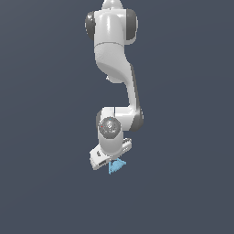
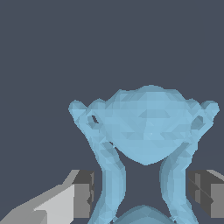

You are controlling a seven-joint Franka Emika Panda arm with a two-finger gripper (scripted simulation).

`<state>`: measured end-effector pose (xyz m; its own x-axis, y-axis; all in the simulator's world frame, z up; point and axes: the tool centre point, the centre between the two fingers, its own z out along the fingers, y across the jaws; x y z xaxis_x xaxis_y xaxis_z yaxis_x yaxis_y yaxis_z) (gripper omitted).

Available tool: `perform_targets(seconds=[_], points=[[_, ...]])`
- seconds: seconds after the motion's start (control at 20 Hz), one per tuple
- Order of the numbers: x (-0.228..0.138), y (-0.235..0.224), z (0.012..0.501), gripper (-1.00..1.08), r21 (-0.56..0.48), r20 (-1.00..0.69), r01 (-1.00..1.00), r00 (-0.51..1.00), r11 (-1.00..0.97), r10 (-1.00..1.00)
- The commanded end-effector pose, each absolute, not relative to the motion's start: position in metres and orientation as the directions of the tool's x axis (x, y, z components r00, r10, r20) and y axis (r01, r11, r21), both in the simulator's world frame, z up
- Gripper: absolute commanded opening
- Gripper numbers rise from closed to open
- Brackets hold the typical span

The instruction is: Pick up the object and move it to a goal position.

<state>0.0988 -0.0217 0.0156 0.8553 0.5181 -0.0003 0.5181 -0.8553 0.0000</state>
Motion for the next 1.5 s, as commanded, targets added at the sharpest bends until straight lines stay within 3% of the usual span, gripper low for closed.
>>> perform_targets(seconds=[0.0,0.45,1.1,1.45], points=[[0.099,-0.022,0.016,-1.00,0.000,0.000,0.518,0.855,-0.855,0.518],[0.102,-0.017,0.048,-1.00,0.000,0.000,0.518,0.855,-0.855,0.518],[0.117,0.004,0.174,-1.00,0.000,0.000,0.518,0.855,-0.855,0.518],[0.125,0.012,0.218,-1.00,0.000,0.000,0.518,0.855,-0.855,0.518]])
